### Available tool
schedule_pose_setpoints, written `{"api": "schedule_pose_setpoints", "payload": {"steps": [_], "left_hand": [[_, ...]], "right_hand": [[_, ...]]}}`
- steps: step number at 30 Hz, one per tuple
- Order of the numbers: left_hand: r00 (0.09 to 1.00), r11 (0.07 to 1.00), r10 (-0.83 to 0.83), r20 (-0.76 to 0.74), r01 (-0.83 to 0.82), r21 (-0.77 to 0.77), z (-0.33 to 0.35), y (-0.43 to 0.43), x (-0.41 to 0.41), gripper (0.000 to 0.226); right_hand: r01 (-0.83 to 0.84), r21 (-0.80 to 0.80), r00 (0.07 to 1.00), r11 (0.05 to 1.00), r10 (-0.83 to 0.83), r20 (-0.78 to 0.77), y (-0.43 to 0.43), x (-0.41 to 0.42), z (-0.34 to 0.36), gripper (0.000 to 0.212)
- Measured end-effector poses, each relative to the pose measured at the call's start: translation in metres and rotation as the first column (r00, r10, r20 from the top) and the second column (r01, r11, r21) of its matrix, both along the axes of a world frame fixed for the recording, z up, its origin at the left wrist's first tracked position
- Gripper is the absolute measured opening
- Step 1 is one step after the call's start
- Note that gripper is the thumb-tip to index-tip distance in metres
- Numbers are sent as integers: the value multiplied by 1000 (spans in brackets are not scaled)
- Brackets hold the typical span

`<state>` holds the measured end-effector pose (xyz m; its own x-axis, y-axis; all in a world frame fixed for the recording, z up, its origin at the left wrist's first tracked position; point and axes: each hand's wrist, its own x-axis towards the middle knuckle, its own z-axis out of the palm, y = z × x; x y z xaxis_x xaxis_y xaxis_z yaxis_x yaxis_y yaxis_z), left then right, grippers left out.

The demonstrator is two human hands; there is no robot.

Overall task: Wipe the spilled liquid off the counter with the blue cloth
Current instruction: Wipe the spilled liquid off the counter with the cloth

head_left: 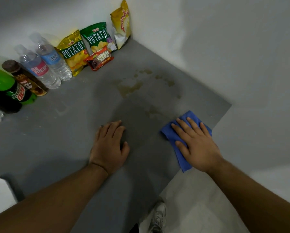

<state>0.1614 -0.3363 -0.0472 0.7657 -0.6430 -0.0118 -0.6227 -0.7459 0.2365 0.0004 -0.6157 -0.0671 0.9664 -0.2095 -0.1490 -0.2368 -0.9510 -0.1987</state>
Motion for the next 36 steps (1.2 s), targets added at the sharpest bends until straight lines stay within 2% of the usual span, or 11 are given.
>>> {"api": "schedule_pose_setpoints", "payload": {"steps": [4, 8, 10, 14, 18, 21, 24, 26, 29, 33, 36], "left_hand": [[999, 1000, 26, 42, -26, -9, 3, -15, 1, 61], [996, 998, -34, 81, 38, -49, 4, -40, 16, 60], [995, 997, -68, 78, 71, -42, 5, -48, 26, 61], [995, 996, -81, 60, 83, -25, -2, -50, 30, 63], [997, 996, -64, 50, 67, -55, -9, -50, 31, 61], [997, 997, -64, 35, 66, -51, -9, -51, 33, 61], [997, 996, -71, 33, 72, -44, -8, -51, 33, 59], [997, 996, -71, 33, 73, -46, -9, -50, 33, 59], [996, 996, -76, 38, 78, -45, -10, -51, 34, 59], [996, 996, -77, 39, 79, -49, -11, -50, 34, 59], [996, 995, -79, 47, 82, -58, -12, -51, 35, 58]], "right_hand": [[145, 1, 989, 989, -145, -10, 20, 40, 5, 63], [-26, 44, 1000, 999, 25, 10, 37, 27, 2, 63], [-61, 66, 998, 996, 59, 29, 28, 5, -1, 59], [98, 18, 995, 995, -98, -10, 1, -14, -1, 61], [249, -44, 965, 967, -252, -73, 3, 30, 2, 71], [200, -54, 975, 978, -205, -88, 13, 46, 1, 72], [65, 12, 996, 998, -64, -58, 9, 28, -1, 65], [38, 33, 999, 999, -37, -38, -3, 11, -1, 62], [132, 5, 990, 991, -131, -54, -26, 7, 0, 63], [280, -53, 956, 958, -284, -71, -29, 52, 4, 75], [208, -56, 974, 977, -212, -79, -11, 63, 3, 75]]}}
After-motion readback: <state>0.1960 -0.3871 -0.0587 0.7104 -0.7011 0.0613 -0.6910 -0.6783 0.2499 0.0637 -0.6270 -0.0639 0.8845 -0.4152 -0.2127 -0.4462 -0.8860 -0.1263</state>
